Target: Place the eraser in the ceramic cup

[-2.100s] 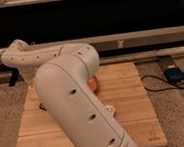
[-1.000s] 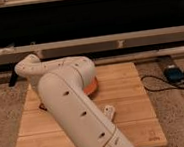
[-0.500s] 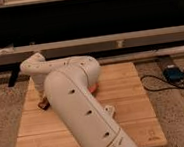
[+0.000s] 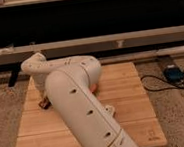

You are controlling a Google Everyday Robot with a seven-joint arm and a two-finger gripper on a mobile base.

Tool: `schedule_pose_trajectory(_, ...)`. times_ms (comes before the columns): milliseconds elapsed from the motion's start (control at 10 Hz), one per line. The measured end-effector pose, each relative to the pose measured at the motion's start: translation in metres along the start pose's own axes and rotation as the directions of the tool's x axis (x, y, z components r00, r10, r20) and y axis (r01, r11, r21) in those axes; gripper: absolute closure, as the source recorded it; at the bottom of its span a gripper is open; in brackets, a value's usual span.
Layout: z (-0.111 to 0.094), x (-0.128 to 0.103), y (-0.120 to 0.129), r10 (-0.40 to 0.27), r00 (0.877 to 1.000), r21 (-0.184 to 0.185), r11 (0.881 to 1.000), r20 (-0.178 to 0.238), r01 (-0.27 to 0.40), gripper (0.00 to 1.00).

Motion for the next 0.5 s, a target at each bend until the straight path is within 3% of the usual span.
schedule_pose_trajectory(300, -0.032, -0.007, 0.005, 0.049, 0.995, -0.021, 0.999, 0.088, -0.047, 0.35)
schedule_pose_trajectory(500, -0.046, -0.009, 0.013, 0.060, 0.991, -0.026, 0.998, 0.119, -0.057, 0.35)
